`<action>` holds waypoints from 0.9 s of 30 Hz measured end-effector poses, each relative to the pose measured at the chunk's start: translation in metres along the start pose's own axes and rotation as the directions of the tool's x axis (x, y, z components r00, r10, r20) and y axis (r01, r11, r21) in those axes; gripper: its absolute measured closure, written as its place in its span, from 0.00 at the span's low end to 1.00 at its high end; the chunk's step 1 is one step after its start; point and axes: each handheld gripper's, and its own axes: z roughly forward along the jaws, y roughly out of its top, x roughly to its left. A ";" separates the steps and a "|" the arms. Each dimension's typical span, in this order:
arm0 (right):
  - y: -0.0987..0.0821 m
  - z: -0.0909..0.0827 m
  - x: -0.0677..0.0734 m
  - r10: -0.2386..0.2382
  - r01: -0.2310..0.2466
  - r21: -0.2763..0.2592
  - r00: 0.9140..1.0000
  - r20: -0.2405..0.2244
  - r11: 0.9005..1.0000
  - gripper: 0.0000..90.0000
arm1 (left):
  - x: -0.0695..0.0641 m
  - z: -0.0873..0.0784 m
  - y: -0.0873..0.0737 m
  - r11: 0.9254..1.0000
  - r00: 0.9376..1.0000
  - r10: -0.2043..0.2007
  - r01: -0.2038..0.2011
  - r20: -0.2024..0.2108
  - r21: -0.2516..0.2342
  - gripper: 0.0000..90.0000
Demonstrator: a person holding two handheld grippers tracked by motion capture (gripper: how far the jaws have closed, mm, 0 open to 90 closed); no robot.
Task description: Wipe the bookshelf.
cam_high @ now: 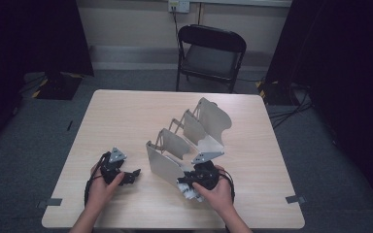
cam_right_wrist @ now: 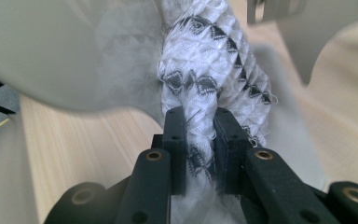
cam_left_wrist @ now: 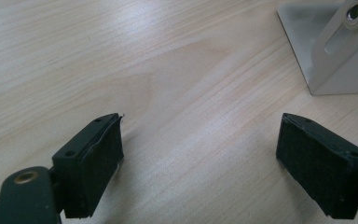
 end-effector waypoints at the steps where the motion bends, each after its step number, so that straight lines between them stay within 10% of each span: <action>1: -0.005 0.005 -0.001 0.002 -0.002 0.013 1.000 0.002 1.000 0.85 | 0.000 0.000 0.000 1.000 1.000 0.000 0.000 0.000 0.000 0.16; 16: -0.023 0.017 -0.003 -0.048 0.043 0.062 0.996 0.074 0.997 0.82 | 0.000 0.000 0.000 1.000 1.000 0.000 0.000 0.000 0.000 0.16; 27: -0.014 0.006 -0.011 -0.036 0.031 0.033 0.989 0.146 0.999 0.59 | 0.000 0.000 0.000 1.000 1.000 0.000 0.000 0.000 0.000 0.16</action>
